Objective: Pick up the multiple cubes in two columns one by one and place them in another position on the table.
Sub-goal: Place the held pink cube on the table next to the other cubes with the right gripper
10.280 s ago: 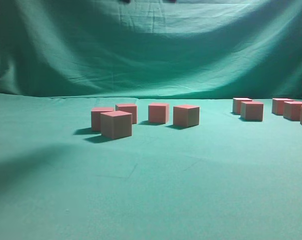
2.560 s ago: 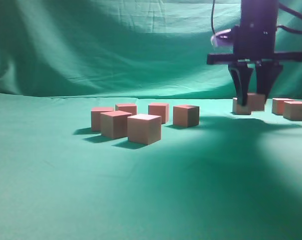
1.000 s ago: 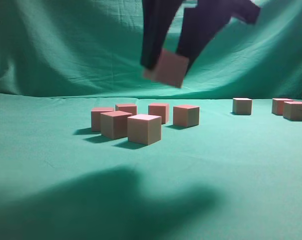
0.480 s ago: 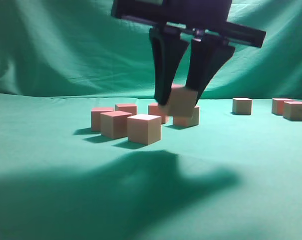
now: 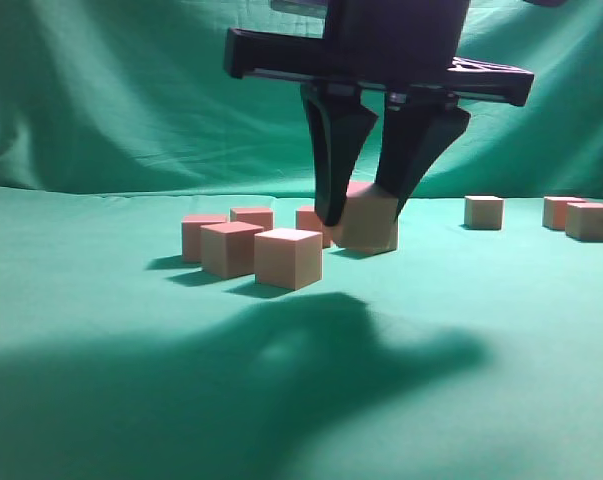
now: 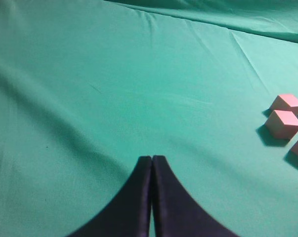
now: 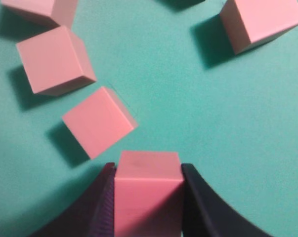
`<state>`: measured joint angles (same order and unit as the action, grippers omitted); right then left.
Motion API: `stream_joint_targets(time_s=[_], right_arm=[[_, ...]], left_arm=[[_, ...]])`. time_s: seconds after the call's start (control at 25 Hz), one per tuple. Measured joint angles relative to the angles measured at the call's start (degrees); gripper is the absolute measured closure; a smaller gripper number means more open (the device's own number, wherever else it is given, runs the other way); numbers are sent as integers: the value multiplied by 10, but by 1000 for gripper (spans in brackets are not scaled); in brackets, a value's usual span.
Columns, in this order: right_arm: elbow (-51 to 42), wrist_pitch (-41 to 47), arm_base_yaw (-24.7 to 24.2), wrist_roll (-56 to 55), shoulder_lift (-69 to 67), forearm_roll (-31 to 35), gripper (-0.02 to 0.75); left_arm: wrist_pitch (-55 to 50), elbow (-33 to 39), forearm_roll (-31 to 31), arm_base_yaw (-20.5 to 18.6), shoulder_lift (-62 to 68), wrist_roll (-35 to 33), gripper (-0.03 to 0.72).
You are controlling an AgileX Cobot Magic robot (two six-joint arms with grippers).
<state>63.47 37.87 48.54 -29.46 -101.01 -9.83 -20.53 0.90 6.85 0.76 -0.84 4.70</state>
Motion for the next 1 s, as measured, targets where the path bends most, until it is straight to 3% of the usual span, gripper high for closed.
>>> stream_joint_targets(time_s=[1.0], right_arm=[[0, 8, 0, 21, -41, 40, 475]], left_arm=[[0, 0, 0, 0, 0, 0, 688]])
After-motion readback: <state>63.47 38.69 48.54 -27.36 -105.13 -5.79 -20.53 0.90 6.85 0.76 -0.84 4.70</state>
